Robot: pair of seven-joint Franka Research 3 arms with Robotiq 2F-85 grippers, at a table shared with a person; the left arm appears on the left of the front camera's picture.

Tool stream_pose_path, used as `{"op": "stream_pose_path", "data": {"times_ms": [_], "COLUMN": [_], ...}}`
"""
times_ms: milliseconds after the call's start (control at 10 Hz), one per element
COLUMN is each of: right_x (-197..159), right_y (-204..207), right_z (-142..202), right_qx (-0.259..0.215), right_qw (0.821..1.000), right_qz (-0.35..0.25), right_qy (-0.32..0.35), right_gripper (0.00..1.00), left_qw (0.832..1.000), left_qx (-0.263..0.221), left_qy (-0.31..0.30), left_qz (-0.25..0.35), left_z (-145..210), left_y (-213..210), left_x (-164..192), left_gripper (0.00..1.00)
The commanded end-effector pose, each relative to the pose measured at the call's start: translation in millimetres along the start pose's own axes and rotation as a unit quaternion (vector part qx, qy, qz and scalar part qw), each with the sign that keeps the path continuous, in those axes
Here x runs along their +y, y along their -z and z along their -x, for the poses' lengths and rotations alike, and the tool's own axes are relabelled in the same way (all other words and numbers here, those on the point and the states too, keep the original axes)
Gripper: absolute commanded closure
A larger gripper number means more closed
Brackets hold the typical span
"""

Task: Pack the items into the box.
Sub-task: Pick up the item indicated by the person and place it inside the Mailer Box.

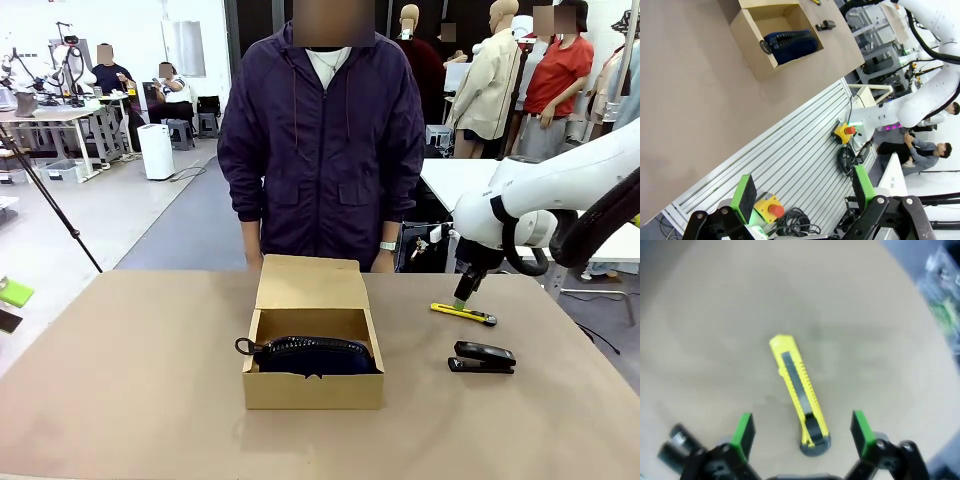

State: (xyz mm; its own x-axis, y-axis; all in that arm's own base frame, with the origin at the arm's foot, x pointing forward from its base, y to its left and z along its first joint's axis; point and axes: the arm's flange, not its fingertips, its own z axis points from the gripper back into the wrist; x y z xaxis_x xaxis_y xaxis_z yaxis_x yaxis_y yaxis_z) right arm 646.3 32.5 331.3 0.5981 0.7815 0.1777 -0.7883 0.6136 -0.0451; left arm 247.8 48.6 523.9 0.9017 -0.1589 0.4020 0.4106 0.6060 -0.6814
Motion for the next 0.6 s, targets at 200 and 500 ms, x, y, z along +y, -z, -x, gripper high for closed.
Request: {"op": "stream_pose_path", "data": {"times_ms": [200,500], "right_x": [-0.7,4.5], "right_y": [3.0,5.3], "right_z": [-8.1,-4.4], "right_qx": [-0.012,0.003], "right_qw": [0.985,0.990], "right_qz": [0.016,-0.004], "right_qy": [-0.170,-0.141], "right_gripper": [0.00,0.00], "left_qw": [1.000,1.000], "left_qx": [0.000,0.000], "left_qy": [0.008,0.008], "left_qz": [0.000,0.000], "left_z": [2.5,2.5], "left_y": [-1.3,-1.3], "left_x": [2.6,2.6], "left_gripper": [0.00,0.00]}}
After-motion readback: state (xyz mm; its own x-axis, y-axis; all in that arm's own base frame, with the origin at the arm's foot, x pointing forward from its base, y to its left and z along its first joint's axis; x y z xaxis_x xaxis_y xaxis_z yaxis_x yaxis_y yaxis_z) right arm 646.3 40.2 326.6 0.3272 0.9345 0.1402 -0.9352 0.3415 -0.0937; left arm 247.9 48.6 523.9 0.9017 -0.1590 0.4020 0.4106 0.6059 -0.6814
